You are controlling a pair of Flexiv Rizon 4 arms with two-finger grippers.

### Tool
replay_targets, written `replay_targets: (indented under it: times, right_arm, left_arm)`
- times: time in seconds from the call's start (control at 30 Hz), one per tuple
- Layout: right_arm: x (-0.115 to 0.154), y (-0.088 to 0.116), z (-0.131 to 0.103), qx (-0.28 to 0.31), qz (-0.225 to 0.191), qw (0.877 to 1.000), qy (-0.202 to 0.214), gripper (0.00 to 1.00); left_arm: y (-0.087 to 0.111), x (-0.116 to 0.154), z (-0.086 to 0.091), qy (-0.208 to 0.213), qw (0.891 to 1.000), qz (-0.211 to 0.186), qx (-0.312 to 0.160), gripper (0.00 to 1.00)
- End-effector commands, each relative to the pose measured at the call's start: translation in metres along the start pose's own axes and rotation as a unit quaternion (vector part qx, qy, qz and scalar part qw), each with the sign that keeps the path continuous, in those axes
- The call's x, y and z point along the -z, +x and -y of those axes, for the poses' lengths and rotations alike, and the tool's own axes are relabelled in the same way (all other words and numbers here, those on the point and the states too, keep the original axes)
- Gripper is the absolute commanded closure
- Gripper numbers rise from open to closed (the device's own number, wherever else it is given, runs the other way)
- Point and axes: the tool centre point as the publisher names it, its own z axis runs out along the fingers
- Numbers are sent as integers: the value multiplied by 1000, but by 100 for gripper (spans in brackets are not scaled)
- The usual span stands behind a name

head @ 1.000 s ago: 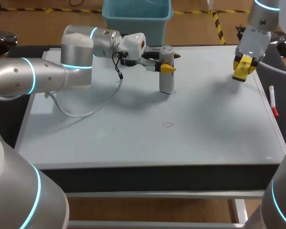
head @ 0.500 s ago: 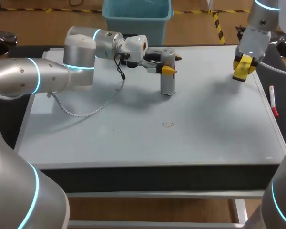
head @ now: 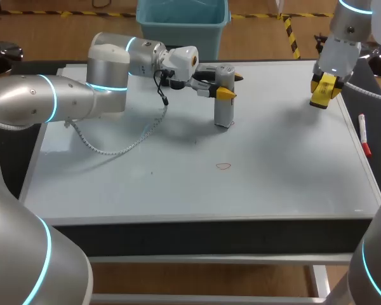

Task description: Pick up the inspection probe, press it on each red-marked spot on the whiteboard one by one, put down the probe, pick up the eraser, and wipe off all the red marks.

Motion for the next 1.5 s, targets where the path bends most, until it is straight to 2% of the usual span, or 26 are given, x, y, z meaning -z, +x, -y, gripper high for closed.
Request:
replay_targets:
  times: [0.03, 0.6, 0.77, 1.13, 1.5]
  right_arm:
    - [1, 0, 1, 1, -2, 1000, 0, 100]
    - [1, 0, 1, 1, -2, 1000, 0, 100]
    - [1, 0, 1, 1, -2, 1000, 0, 100]
    - [1, 0, 1, 1, -2, 1000, 0, 100]
    - [1, 0, 1, 1, -2, 1000, 0, 100]
  left_arm:
    - [-4, 0, -1, 2, 1000, -6, 1, 100]
    - [-3, 2, 0, 1, 1000, -4, 0, 100]
    - [-1, 11, 9, 1, 1000, 3, -9, 100]
    - [6, 77, 36, -8, 998, 55, -36, 100]
    - [17, 159, 52, -10, 990, 129, -50, 100]
